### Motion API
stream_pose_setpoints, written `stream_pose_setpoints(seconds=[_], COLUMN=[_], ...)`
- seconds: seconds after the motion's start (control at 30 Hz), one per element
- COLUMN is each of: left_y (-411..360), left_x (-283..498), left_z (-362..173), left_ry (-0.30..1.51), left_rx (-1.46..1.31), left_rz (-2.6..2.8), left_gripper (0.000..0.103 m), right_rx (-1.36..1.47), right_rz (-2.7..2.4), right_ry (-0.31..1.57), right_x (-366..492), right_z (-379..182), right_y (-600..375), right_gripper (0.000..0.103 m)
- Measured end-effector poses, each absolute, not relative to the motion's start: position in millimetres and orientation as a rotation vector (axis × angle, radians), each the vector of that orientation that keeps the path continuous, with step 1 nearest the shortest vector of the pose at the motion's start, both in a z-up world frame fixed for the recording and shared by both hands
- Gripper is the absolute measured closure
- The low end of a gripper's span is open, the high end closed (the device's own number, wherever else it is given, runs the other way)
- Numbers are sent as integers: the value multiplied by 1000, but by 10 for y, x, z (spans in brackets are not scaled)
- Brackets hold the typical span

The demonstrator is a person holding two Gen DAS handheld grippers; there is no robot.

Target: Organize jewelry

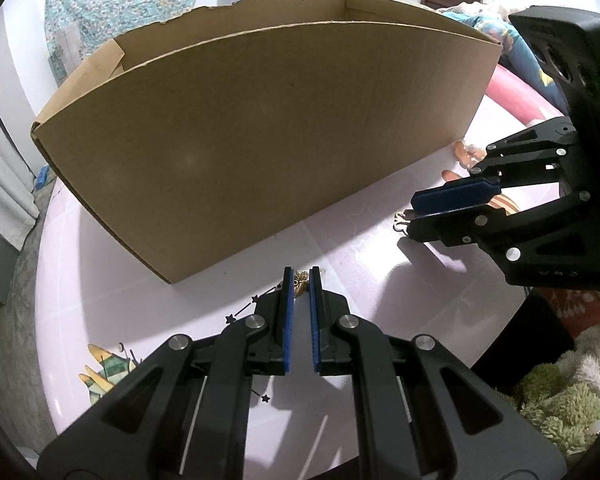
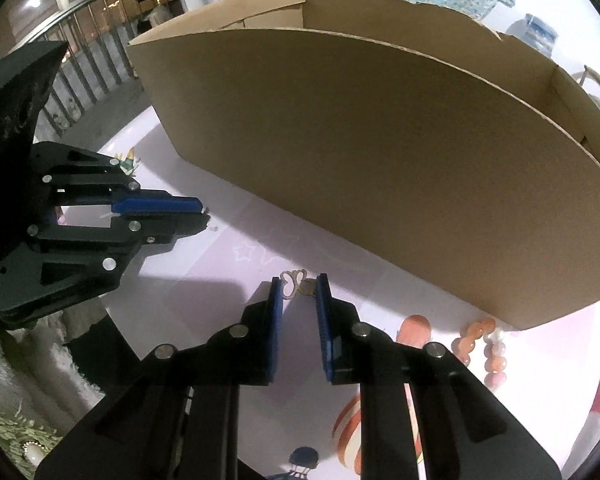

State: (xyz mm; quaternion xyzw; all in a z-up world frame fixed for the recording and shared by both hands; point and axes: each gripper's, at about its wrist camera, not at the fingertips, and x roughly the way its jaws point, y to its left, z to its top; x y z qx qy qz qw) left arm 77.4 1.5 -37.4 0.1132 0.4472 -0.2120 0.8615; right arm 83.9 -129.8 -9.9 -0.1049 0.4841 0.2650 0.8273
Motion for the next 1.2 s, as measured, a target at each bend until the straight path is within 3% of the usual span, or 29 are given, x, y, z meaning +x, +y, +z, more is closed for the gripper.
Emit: stream_pose_setpoints(seconds=[0.5,0.97,1.2], left_y=[8,32,-98], left_x=[647,507,1001], left_z=[-154,908,997], left_ry=[898,675,672], left_rx=[245,141,130], left_rz=[-454,-593,-577], left_gripper=[97,97,97], right_rx=[-179,-154,-145], right_rz=[533,540,525], right_ry=[928,664,587], right_x=[693,468,833], right_z=[198,1100,1294], right_y=[-1595,-1803,-1897], right_gripper=[86,86,86])
